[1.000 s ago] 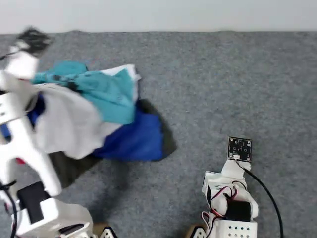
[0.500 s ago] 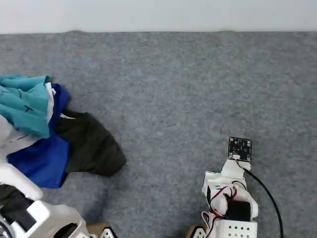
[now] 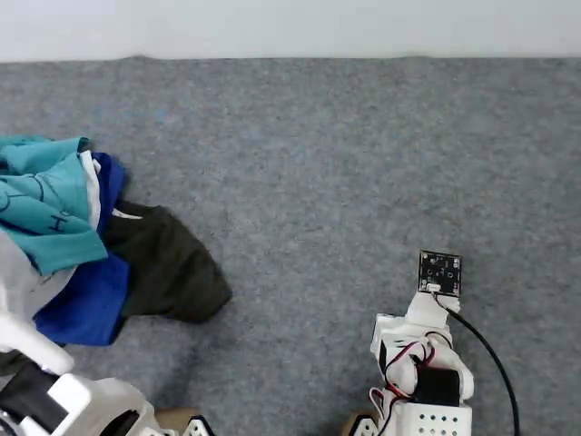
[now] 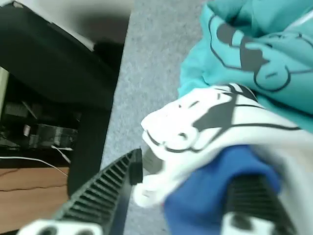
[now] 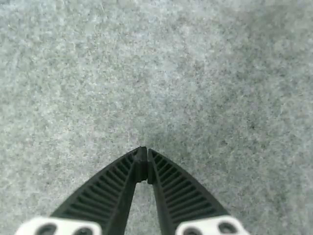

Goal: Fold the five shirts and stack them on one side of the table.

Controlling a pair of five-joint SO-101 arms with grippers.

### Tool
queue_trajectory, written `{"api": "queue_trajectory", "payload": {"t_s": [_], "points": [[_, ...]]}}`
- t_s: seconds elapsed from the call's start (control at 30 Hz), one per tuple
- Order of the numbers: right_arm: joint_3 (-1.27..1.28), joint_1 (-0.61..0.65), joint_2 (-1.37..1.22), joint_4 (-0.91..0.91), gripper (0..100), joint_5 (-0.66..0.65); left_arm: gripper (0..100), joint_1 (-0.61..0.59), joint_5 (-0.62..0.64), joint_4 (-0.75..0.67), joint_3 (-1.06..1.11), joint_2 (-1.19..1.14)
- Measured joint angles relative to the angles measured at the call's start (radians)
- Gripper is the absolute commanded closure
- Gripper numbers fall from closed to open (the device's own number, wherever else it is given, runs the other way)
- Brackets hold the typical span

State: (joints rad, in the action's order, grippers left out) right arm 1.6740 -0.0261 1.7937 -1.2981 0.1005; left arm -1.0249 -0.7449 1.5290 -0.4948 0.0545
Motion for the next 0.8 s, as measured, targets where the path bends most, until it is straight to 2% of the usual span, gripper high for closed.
{"api": "queue_trajectory", "payload": {"t_s": [0.23, 0.37, 0.53, 0.67, 0.8], "points": [[0.000, 0.000, 0.000, 0.000, 98.7, 0.000, 69, 0.061, -0.003, 0.002, -0.068, 0.086], [0.000, 0.000, 0.000, 0.000, 98.7, 0.000, 69, 0.132, 0.063, 0.002, -0.068, 0.117], [0.000, 0.000, 0.000, 0.000, 98.7, 0.000, 74, 0.193, 0.097, 0.083, -0.068, 0.152], [0.000, 0.000, 0.000, 0.000, 98.7, 0.000, 82, 0.133, 0.107, 0.087, -0.068, 0.152], [0.000, 0.000, 0.000, 0.000, 98.7, 0.000, 88, 0.008, 0.107, -0.031, -0.051, 0.153]]}}
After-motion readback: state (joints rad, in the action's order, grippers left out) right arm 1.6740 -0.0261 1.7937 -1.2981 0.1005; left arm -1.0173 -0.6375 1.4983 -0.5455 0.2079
